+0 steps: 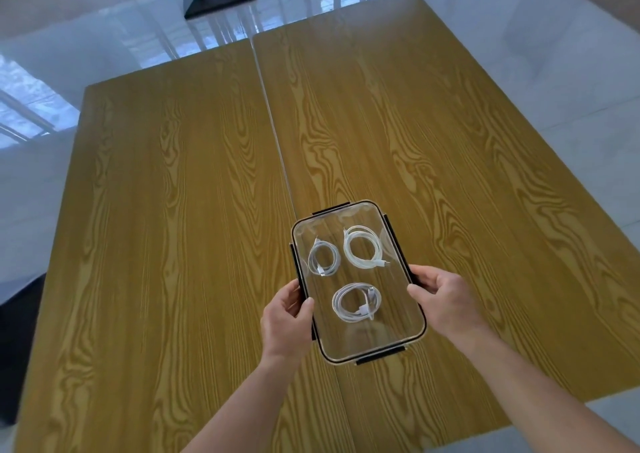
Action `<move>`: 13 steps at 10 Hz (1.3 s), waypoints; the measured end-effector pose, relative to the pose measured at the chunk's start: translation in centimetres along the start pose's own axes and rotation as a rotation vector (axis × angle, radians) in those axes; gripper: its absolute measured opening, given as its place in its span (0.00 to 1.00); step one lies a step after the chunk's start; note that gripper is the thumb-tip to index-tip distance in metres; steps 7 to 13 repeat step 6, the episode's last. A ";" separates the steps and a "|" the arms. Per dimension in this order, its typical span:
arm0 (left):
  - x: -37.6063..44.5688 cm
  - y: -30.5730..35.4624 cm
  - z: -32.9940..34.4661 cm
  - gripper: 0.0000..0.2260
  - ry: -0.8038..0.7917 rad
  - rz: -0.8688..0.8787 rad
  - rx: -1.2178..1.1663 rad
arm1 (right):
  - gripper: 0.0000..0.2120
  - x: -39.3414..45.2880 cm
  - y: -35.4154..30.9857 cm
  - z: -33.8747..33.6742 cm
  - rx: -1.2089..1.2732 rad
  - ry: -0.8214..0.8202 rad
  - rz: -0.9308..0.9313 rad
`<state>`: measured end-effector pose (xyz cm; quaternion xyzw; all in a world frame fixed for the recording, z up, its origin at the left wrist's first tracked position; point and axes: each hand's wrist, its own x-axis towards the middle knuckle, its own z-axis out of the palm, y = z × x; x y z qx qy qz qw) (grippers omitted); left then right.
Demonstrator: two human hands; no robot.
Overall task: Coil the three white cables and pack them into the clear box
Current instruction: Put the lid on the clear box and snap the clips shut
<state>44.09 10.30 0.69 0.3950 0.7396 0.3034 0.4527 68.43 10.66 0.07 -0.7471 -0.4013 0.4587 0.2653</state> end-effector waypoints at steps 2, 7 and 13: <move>-0.3 0.5 0.0 0.17 -0.001 -0.028 -0.020 | 0.19 -0.1 -0.1 0.3 0.003 -0.009 0.033; -0.7 0.8 -3.7 0.08 -0.185 -0.249 -0.257 | 0.21 -3.0 -3.6 2.0 0.052 0.115 0.007; -0.7 0.8 -3.7 0.08 -0.185 -0.249 -0.257 | 0.21 -3.0 -3.6 2.0 0.052 0.115 0.007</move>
